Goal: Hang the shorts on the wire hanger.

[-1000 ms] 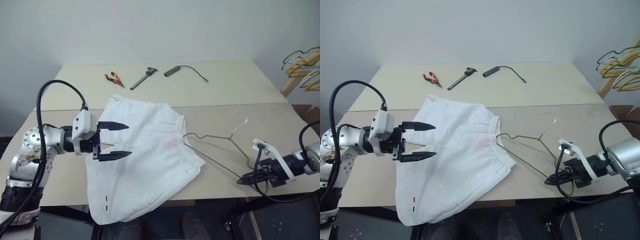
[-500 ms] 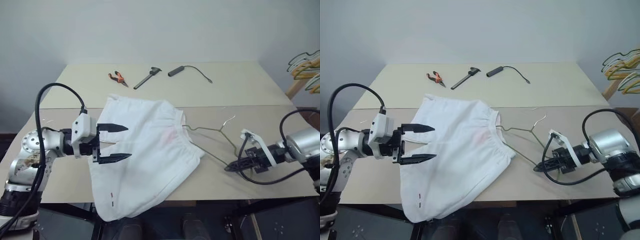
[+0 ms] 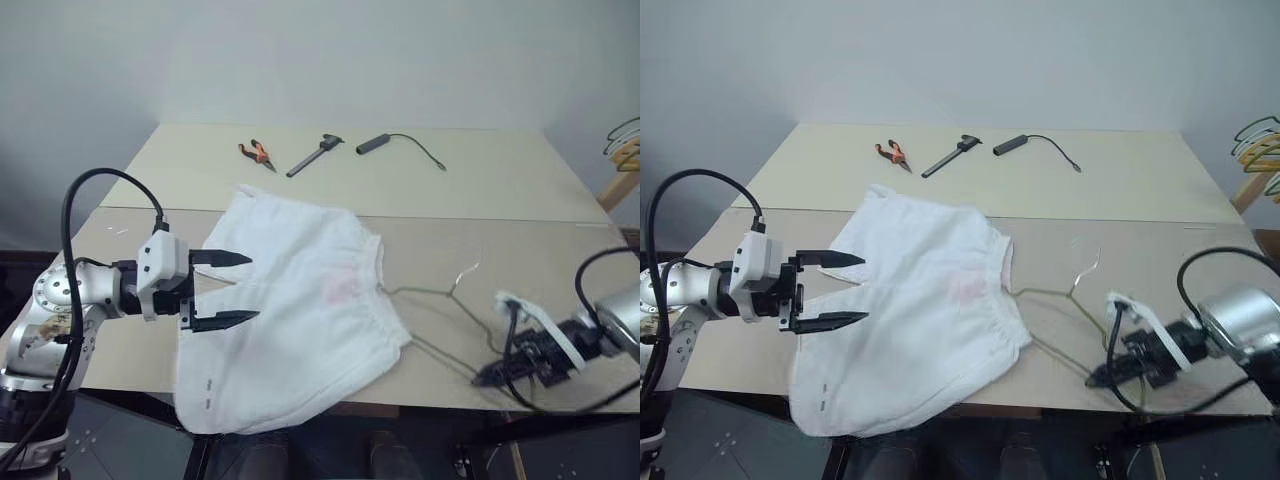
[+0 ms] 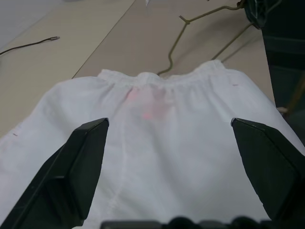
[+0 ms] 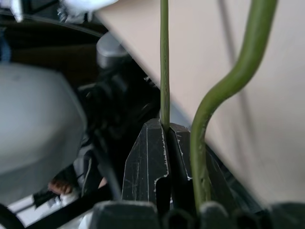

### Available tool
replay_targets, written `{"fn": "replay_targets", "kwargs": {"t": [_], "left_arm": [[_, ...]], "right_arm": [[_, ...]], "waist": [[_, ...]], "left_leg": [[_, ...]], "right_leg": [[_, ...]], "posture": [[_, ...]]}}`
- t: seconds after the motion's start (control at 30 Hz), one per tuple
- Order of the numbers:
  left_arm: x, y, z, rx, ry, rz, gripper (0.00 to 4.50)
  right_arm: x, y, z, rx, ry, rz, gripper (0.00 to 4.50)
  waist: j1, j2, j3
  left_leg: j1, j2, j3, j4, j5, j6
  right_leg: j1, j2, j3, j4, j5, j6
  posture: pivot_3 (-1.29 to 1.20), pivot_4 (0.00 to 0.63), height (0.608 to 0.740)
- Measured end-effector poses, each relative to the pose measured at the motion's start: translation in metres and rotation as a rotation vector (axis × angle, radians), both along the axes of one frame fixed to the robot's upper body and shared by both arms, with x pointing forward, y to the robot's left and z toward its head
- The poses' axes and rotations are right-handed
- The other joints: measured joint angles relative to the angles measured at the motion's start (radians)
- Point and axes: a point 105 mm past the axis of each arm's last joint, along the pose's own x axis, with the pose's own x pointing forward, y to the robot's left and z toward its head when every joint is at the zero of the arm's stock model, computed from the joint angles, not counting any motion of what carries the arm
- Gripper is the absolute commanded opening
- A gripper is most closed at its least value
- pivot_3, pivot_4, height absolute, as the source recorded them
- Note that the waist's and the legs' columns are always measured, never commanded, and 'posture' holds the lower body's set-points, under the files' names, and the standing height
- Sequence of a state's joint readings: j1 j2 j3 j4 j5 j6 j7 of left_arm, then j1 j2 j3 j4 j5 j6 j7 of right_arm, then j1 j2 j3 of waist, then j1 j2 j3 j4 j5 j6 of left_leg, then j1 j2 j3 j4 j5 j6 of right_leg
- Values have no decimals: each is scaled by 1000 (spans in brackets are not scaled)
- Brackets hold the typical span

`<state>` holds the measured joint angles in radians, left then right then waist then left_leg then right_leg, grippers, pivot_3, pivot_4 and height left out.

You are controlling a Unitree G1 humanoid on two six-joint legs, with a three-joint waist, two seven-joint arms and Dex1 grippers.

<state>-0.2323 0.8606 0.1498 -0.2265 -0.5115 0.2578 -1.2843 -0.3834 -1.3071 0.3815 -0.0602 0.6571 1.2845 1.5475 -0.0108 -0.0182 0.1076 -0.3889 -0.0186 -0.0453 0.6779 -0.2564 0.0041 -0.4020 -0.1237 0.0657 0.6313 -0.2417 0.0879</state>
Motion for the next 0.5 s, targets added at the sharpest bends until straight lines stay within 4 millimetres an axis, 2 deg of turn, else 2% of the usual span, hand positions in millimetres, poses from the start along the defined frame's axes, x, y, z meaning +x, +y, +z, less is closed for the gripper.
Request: {"fn": "replay_targets", "kwargs": {"t": [0.1, 0.3, 0.4, 0.5], "left_arm": [[1, -3, 1, 0, -3, -17, 4479], [3, -9, 2, 6, -20, -64, 4479], [3, -9, 1, 5, -16, -65, 4479], [3, -8, 0, 5, -12, -64, 4479]], "right_arm": [[-5, 0, 7, 13, -13, 2, 0], [35, 4, -12, 24, -62, -155, 0], [46, 12, -14, 34, -68, -185, 0], [48, 19, -19, 49, -55, -185, 0]], "waist": [[-10, -2, -1], [-29, -5, -3], [-29, -5, -3], [-27, -5, -3]], "left_leg": [[3, 1, 1, 0, 0, 0], [10, 2, 0, -1, 0, 0], [8, 2, -1, -1, 0, 0], [4, 2, -1, 0, 0, 0]], "right_leg": [[2, 1, 0, -1, 1, -1], [11, 2, 0, -3, 1, -1], [10, 2, 0, -4, 0, -1], [7, 2, 0, -4, 0, -1]], "posture": [[-7, 61, 740], [-2, 63, 740], [3, 68, 740], [17, 67, 740]]}}
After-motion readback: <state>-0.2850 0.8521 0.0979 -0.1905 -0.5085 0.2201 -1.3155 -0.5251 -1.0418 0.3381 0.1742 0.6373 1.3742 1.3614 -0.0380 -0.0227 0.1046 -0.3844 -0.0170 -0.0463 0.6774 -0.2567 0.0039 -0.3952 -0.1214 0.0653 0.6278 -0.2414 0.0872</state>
